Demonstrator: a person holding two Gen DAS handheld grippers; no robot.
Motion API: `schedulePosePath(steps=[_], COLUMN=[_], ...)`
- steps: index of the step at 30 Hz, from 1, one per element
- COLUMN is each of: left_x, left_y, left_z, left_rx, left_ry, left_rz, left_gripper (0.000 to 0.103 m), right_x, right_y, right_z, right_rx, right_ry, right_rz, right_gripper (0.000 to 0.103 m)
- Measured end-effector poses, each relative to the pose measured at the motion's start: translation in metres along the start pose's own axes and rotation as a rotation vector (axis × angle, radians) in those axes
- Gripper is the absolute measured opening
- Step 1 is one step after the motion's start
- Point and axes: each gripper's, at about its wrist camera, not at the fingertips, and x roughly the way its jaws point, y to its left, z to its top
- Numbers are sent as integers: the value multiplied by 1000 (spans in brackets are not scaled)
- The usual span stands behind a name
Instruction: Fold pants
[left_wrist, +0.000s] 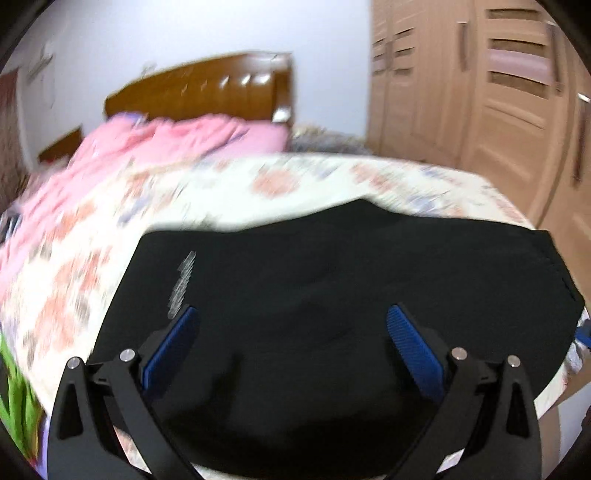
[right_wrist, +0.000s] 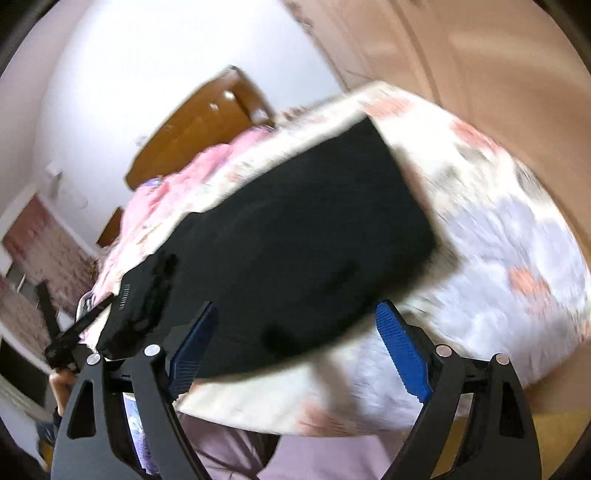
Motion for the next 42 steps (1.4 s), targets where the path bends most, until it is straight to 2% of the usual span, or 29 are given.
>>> schedulePosePath(steps=[3,6,7,9,10,13,15,17,19,23,26,28,34,38,40,42], left_x=[22,61,63,68,68,71,71,71,71,64,64,64,64,64,64,64], left_y=[-24,-28,-20,-7,-7,-11,-12,-13,-13,-10,-10,-9,-9,-9,-9,-9], left_z=[9,-2,-9,-15,-16,-17,-17,-18,-18,-18,-18,-18,-18,-18,-18,-17], left_rx=[77,105,56,-7,13,31,32,27,27,24,24,24,23,23,22,19], left_ry=[29,156,115,109,116,109,107,107,106,104,103,103,102,102,102,102], left_rz=[16,23,-30,-102,-106,-91,-88,-95,-94,-95,-94,-94,-97,-97,-99,-103], left_gripper=[101,102,102,102,102,102,102,102,102,102,102,102,102,102,102,102], right_x=[5,11,11,13,16,23,24,26,25,26,30,27,14,12,7,-2], right_y=[-2,-2,-6,-13,-15,-18,-13,-6,-15,-29,-23,-23,-19,-20,-11,15], right_z=[3,11,15,22,26,36,38,36,35,38,40,38,34,37,40,48], right_rx=[29,6,24,62,82,98,73,12,46,146,105,105,102,163,164,94], right_ry=[29,23,8,-8,-8,-1,20,55,64,34,0,-25,-109,-126,-145,-188], right_rz=[53,29,20,40,54,68,54,14,51,106,62,81,116,151,162,150], right_gripper=[84,84,82,82,82,85,83,67,56,54,53,39,35,35,34,34])
